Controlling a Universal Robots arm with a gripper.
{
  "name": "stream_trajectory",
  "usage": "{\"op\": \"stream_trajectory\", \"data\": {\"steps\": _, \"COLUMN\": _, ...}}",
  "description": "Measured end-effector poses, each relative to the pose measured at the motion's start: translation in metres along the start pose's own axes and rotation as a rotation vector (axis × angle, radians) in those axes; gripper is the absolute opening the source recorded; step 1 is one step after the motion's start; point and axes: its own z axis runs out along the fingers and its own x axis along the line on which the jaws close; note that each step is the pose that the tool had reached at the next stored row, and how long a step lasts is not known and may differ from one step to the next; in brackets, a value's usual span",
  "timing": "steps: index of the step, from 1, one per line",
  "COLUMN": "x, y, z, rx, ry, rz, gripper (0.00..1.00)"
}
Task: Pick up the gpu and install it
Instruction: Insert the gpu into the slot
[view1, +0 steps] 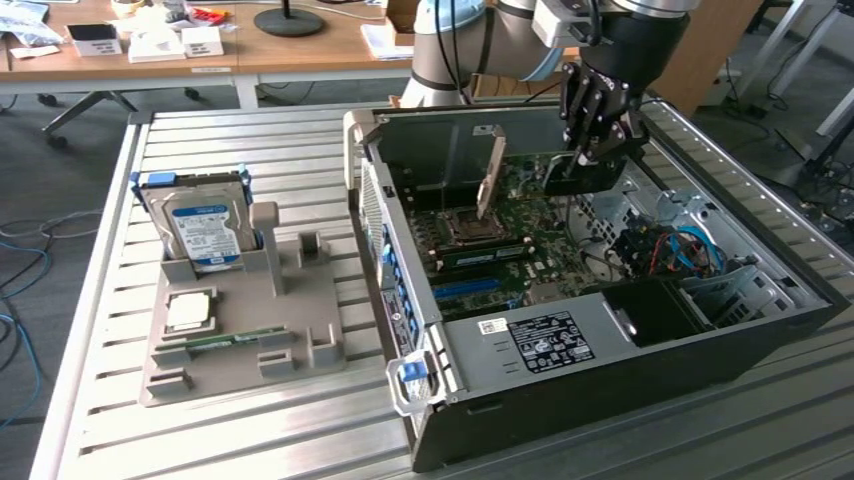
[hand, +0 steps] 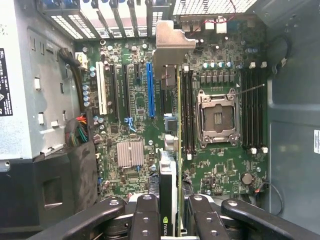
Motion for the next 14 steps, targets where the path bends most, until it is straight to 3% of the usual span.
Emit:
{"op": "stream_trajectory", "data": {"steps": 7, "x": 0.0000, "y": 0.0000, "z": 0.0000, "rx": -0.0023, "ry": 0.0003, "rz": 0.000, "gripper": 0.27}}
{"op": "stream_trajectory", "data": {"steps": 10, "x": 0.0000, "y": -0.0003, "z": 0.0000, "rx": -0.0164, "ry": 0.0014, "rz": 0.001, "gripper": 0.27}}
{"op": "stream_trajectory", "data": {"steps": 14, "x": 0.0006, "y": -0.0004, "z": 0.0012, "rx": -0.0193, "ry": 0.0014, "rz": 0.001, "gripper": 0.27}}
